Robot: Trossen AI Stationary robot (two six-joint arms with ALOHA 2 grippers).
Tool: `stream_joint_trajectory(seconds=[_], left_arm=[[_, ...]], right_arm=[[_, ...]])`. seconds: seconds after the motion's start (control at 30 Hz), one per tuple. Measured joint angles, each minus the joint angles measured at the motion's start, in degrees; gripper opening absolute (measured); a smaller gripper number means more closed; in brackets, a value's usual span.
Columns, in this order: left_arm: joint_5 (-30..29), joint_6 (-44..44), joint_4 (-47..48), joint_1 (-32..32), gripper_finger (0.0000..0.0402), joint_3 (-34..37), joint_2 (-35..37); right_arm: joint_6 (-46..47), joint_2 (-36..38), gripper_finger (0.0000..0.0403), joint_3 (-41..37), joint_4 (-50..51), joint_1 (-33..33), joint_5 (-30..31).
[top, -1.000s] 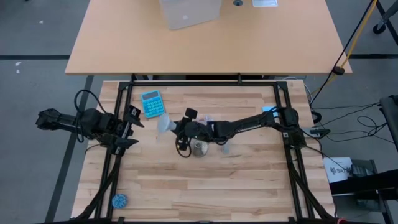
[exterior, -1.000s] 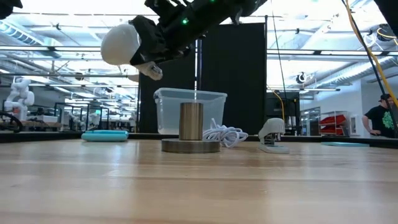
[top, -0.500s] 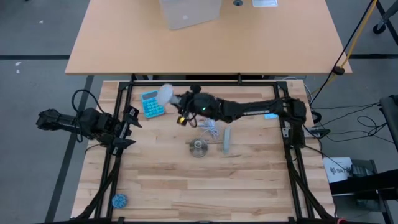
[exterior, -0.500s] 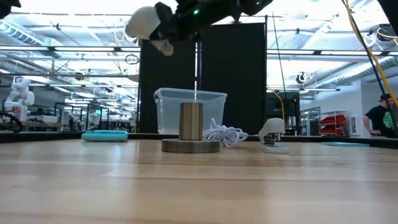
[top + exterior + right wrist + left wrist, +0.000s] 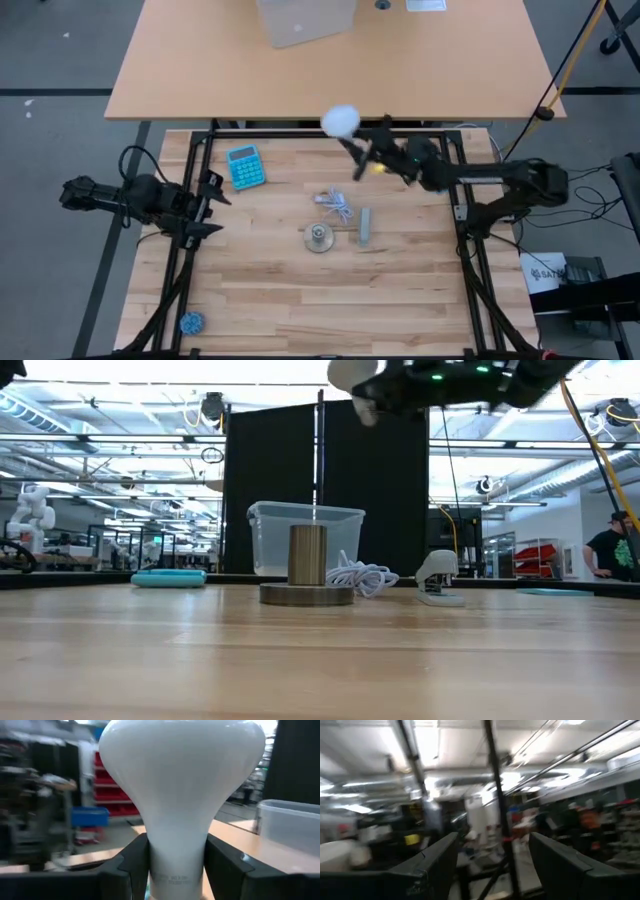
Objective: Screw lightbulb
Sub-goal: Insert the light bulb into the lamp
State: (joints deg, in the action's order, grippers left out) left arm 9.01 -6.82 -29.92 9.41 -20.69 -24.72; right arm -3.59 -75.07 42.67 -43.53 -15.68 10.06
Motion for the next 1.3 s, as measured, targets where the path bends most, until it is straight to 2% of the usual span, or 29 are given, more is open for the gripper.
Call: stream_joint_trajectory(seconds=[0.13, 0.27, 0.4, 0.53, 0.6, 0.67, 0.83, 1.07, 1.13, 1.3], left_arm=[[-6.46, -2.38, 2.27, 0.00, 0.0247, 0.00, -0.96], [-10.25, -2.81, 2.42, -0.09, 0.0247, 0.00, -3.81], [-13.01, -2.72, 0.65, -0.97, 0.0247, 0.00, -8.10], [-13.80, -2.08, -6.25, -2.23, 0.0247, 0.00, -13.65], [-13.38, -1.21, -10.50, -2.82, 0.0246, -0.16, -16.52], [-12.44, -1.05, -10.90, -3.26, 0.0239, -1.66, -19.37], [-12.48, -4.06, -6.54, -4.37, 0.0179, -8.75, -25.78], [-12.38, -10.16, 8.58, -6.54, 0.0022, -19.01, -30.55], [-10.49, -10.28, 11.48, -7.83, 0.0007, -21.70, -32.33], [-3.40, -10.33, 19.56, -10.22, 0.0002, -27.87, -37.25]], right_arm=[[1.32, 2.37, 0.0156, -9.66, -7.46, 4.88, -0.15], [1.44, -1.33, 0.0155, -15.34, -20.29, 10.38, 0.11], [0.98, -10.44, 0.0154, -16.34, -32.14, 15.16, 0.47], [0.54, -21.92, 0.0154, -14.78, -45.94, 17.89, 0.55], [0.08, -26.09, 0.0154, -12.98, -46.00, 18.69, 0.95], [0.58, -29.69, 0.0154, -11.07, -46.52, 19.01, 2.01], [0.21, -33.57, 0.0155, -7.67, -46.31, 19.18, 0.53], [-0.06, -33.71, 0.0156, -7.51, -46.38, 19.51, -2.77], [-0.53, -33.83, 0.0156, -7.51, -46.34, 19.89, -3.12], [-0.51, -33.83, 0.0156, -7.51, -46.37, 20.02, -6.29]])
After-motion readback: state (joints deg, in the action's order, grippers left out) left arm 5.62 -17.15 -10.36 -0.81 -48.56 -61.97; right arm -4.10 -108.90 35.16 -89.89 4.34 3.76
